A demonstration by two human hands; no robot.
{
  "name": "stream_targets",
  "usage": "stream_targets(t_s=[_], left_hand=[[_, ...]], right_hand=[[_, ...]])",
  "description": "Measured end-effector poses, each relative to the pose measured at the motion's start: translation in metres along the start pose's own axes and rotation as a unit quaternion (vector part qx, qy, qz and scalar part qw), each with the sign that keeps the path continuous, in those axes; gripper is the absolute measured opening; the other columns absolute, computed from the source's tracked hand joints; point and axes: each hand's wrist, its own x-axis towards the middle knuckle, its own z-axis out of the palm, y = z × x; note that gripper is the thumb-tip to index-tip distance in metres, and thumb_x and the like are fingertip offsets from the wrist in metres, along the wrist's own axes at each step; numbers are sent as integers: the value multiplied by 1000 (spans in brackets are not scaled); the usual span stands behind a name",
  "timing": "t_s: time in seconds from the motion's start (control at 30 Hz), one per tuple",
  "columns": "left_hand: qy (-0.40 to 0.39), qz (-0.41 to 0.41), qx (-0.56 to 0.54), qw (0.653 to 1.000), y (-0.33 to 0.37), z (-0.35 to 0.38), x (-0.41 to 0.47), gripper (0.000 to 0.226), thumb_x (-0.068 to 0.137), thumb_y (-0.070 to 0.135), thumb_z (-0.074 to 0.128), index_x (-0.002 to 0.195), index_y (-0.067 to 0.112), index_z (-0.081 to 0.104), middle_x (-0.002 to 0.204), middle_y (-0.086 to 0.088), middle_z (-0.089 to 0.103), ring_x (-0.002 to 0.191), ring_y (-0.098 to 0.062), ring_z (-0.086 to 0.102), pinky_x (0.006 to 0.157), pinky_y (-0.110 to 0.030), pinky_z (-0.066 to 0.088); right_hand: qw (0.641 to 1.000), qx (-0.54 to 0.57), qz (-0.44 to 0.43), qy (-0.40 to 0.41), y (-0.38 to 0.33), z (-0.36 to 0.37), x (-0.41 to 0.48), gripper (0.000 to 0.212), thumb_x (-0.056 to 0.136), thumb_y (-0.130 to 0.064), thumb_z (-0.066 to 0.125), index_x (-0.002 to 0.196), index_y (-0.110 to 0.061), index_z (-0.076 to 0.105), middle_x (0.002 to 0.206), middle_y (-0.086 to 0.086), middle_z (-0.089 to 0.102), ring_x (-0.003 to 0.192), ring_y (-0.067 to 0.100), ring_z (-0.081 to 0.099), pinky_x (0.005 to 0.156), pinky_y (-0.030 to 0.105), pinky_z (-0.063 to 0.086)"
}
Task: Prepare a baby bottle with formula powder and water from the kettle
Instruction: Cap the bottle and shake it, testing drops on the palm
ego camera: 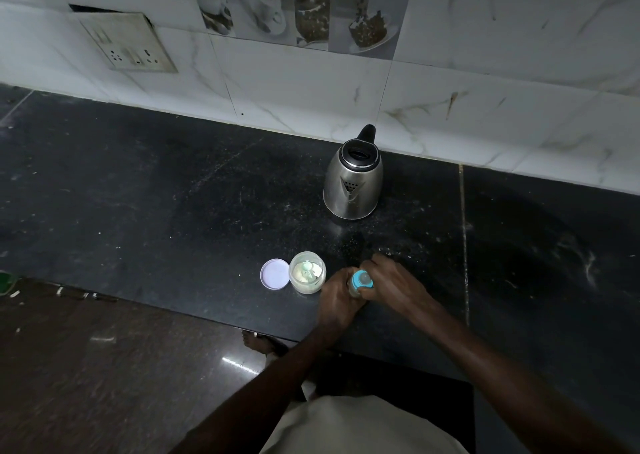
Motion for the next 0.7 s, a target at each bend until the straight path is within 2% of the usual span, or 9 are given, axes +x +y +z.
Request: stream_targets(t_s=[0.07, 0.13, 0.23, 0.3, 0.37, 0.43, 0.47, 0.6, 0.7], left_hand=[[-6, 0, 17, 1000, -1, 0, 1, 34, 83, 19, 90, 112, 25, 72, 103, 8, 77, 96, -4, 72, 82, -19, 53], [-6, 2, 30, 1000, -3, 1, 2, 34, 83, 21, 89, 113, 24, 72, 104, 9, 76, 96, -3, 72, 83, -20, 54], [-1, 1, 40, 999, -7, 3, 3, 38, 83, 26, 92, 115, 24, 72, 109, 8, 77, 102, -4, 73, 88, -26, 58], [1, -5, 27, 1000, -7, 2, 3, 38, 81, 21, 92, 114, 27, 72, 110, 9, 77, 103, -3, 74, 89, -28, 59], [0, -8, 30, 1000, -8, 2, 3, 37, 82, 21, 90, 114, 28, 72, 108, 9, 77, 100, -3, 73, 88, -29, 59], [-3, -6, 37, 999, -8, 3, 3, 34, 83, 23, 88, 112, 28, 72, 106, 9, 76, 98, -4, 72, 86, -29, 58], [-6, -6, 40, 999, -8, 3, 3, 34, 83, 24, 88, 112, 28, 72, 105, 9, 76, 98, -5, 72, 85, -30, 58], [1, -17, 38, 999, -10, 4, 4, 41, 79, 18, 90, 115, 24, 73, 109, 9, 77, 101, -4, 74, 88, -31, 60], [-3, -17, 44, 999, -13, 6, 5, 38, 81, 20, 88, 114, 27, 72, 105, 10, 77, 97, -5, 73, 85, -33, 59]], right_hand=[[1000, -9, 10, 11, -1, 0, 2, 49, 80, -42, 84, 107, -4, 69, 105, 12, 64, 89, 30, 66, 74, 37, 50], [999, -34, 13, 7, -2, 1, 2, 52, 83, -46, 81, 113, -6, 68, 111, 11, 64, 93, 29, 67, 77, 37, 50], [999, -28, -44, 3, -1, -1, -4, 55, 85, -29, 81, 135, -12, 63, 124, 10, 59, 101, 26, 67, 84, 39, 57], [997, -8, -70, -11, -1, -1, -7, 49, 87, -20, 77, 135, -14, 65, 118, 10, 60, 99, 26, 67, 83, 39, 57], [1000, -30, -7, 3, -4, -3, -4, 41, 91, -33, 73, 125, -11, 69, 113, 10, 64, 99, 29, 68, 81, 38, 53], [995, -78, 58, -8, -6, -4, -1, 51, 90, -51, 71, 120, -9, 68, 115, 12, 67, 103, 32, 68, 80, 37, 49], [995, -73, 61, -10, -6, -5, -2, 54, 89, -51, 72, 122, -9, 66, 118, 12, 66, 104, 32, 68, 81, 37, 50], [998, -22, -44, -28, -4, -6, -5, 44, 89, -21, 74, 132, -14, 66, 120, 10, 60, 103, 30, 68, 84, 41, 56], [994, -89, 52, -32, -8, -10, 0, 44, 93, -45, 69, 121, -11, 68, 117, 12, 67, 104, 31, 68, 83, 38, 51]])
